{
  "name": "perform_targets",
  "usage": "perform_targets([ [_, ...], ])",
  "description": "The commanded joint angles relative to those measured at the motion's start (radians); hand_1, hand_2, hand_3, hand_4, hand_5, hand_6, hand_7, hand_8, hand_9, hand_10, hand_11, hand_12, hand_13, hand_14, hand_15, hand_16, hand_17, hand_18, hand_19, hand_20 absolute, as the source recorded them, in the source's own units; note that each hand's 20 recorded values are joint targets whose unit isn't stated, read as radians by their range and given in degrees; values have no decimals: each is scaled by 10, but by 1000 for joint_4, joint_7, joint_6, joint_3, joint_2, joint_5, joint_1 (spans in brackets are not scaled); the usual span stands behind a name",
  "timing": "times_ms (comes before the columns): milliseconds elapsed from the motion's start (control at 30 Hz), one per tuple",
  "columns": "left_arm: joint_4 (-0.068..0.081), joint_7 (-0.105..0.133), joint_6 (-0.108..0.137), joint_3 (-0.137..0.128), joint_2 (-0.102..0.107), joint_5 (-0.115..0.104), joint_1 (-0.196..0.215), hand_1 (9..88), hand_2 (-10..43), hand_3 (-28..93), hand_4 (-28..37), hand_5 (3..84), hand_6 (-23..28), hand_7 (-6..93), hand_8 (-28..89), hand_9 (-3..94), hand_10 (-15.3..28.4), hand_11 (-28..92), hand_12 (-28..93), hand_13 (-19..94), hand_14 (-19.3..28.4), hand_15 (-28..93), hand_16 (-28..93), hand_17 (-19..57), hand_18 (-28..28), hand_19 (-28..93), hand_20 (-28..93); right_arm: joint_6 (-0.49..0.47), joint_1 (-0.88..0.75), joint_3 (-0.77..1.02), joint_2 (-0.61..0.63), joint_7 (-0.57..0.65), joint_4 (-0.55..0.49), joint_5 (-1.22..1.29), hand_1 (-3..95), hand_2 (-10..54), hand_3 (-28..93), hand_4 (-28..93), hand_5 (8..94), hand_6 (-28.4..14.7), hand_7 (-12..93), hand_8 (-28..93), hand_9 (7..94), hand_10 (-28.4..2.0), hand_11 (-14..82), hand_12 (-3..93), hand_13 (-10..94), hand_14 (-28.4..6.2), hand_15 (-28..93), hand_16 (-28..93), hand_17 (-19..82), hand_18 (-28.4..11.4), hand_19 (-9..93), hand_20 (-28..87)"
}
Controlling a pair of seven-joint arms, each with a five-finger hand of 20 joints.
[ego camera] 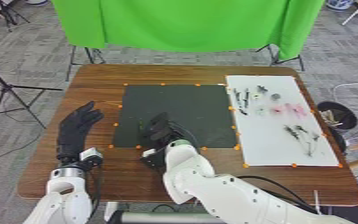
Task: Arrange flowers
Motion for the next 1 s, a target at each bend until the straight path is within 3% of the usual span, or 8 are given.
perform_targets([
  [33, 42, -9, 0, 14, -41, -7, 43, 184, -27, 753, -283, 536, -11, 181, -89, 518, 138, 208, 126, 435, 170, 245, -1, 118, 97, 30, 184, -2, -12, -12, -9, -11, -4, 30, 601, -95, 623, 18, 708, -62, 511, 43, 937, -133, 273, 290, 937, -20, 544, 180, 784, -35, 729, 483],
  [367, 54, -28, -17, 15, -46, 0, 20, 176, -22, 752, -283, 535, -10, 179, -88, 518, 137, 206, 127, 435, 170, 244, 0, 118, 97, 30, 184, -17, -18, 2, -6, -16, -9, 46, 609, -95, 612, -8, 689, -54, 527, 37, 937, -131, 246, 307, 937, -18, 521, 190, 778, -33, 710, 495],
  [533, 59, -31, -38, -10, -51, 3, 32, 175, -22, 753, -283, 534, -9, 179, -87, 518, 137, 206, 127, 435, 171, 244, 0, 118, 97, 30, 184, -32, 5, -16, 17, -29, -13, 1, 597, -95, 620, -5, 674, -53, 533, 45, 929, -130, 233, 325, 937, -16, 510, 201, 773, -36, 707, 504],
  [667, 65, -39, -52, -31, -56, 5, 35, 174, -24, 752, -283, 534, -10, 179, -87, 518, 137, 206, 127, 435, 170, 244, 0, 117, 97, 30, 184, -61, 23, -36, 35, -59, 5, -65, 532, -95, 627, -14, 659, -50, 510, 65, 891, -138, 261, 303, 937, -28, 462, 246, 757, -46, 716, 493],
  [800, 70, -44, -65, -47, -60, 5, 37, 174, -26, 752, -283, 534, -10, 180, -88, 518, 137, 207, 127, 435, 170, 244, 0, 117, 97, 30, 184, -69, 27, -63, 56, -89, 9, -109, 364, -85, 679, -45, 665, -42, 421, 78, 838, -151, 281, 214, 937, -48, 414, 291, 722, -73, 779, 405],
  [900, 74, -47, -71, -55, -62, 5, 34, 174, -26, 752, -283, 534, -10, 180, -88, 518, 137, 207, 128, 435, 170, 244, 1, 117, 97, 30, 184, -95, 26, -80, 69, -102, 7, -152, 273, -30, 713, -53, 677, -30, 393, -115, 825, -151, 248, 204, 937, -55, 413, 293, 709, -84, 819, 342],
  [967, 73, -46, -68, -51, -61, 6, 36, 175, -26, 751, -283, 534, -10, 181, -87, 518, 136, 207, 127, 435, 170, 244, 1, 117, 97, 30, 184, -112, 24, -85, 75, -112, 5, -156, 250, -18, 713, -54, 677, -31, 369, -128, 817, -153, 227, 195, 937, -55, 419, 289, 707, -88, 829, 333],
  [1000, 19, -11, 8, 17, -42, -3, 67, 175, -26, 750, -283, 534, -10, 180, -88, 518, 136, 207, 127, 435, 170, 244, 1, 117, 97, 30, 184, -132, 22, -83, 78, -113, 3, -167, 239, -14, 710, -55, 674, -33, 349, -118, 811, -155, 216, 191, 937, -56, 425, 283, 706, -91, 836, 324],
])
